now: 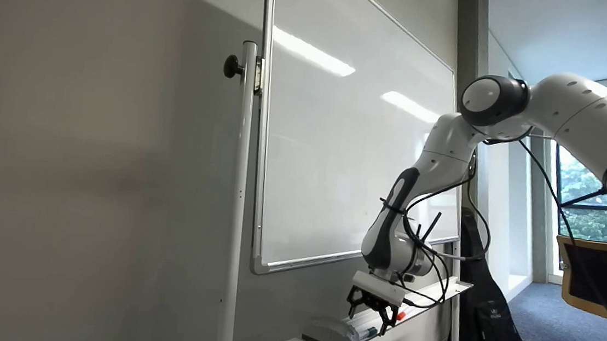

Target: Pick up the green marker and then put it back down

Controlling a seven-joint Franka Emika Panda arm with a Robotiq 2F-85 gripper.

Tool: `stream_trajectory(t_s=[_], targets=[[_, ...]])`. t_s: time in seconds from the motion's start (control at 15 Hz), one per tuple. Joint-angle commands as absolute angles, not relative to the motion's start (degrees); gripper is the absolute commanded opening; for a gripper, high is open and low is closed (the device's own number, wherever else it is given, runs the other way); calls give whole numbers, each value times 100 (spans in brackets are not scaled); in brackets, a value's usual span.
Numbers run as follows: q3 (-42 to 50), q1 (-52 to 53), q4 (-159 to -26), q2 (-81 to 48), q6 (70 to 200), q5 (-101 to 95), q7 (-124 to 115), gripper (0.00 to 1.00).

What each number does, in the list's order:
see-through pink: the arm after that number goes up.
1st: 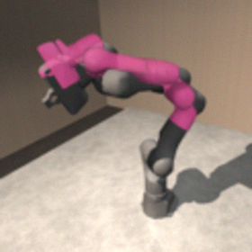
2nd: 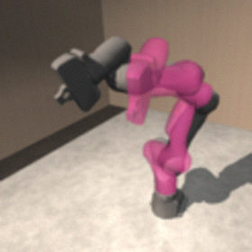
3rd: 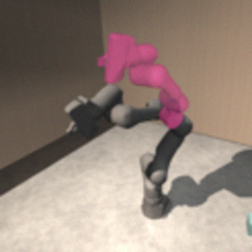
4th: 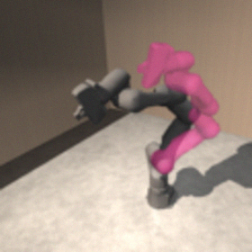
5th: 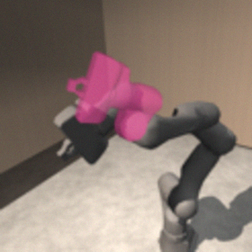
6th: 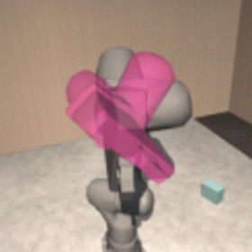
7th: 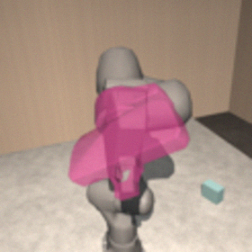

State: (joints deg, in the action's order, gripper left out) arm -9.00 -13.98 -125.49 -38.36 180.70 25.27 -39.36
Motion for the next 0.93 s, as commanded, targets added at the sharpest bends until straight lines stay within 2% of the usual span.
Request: stream_trajectory(t_s=[0.0, 0.6, 0.67, 0.73, 0.8, 0.87], targets=[[-792, -1251, -12742, -3542, 18153, 2693, -3720, 100], [-468, -886, -12722, -3406, 18160, 2654, -3752, 100], [-473, -885, -12712, -3394, 18141, 2662, -3752, 91], [-475, -874, -12698, -3406, 18140, 2662, -3749, 91], [-479, -873, -12692, -3405, 18133, 2663, -3748, 87], [-482, -875, -12678, -3418, 18130, 2666, -3752, 90]])
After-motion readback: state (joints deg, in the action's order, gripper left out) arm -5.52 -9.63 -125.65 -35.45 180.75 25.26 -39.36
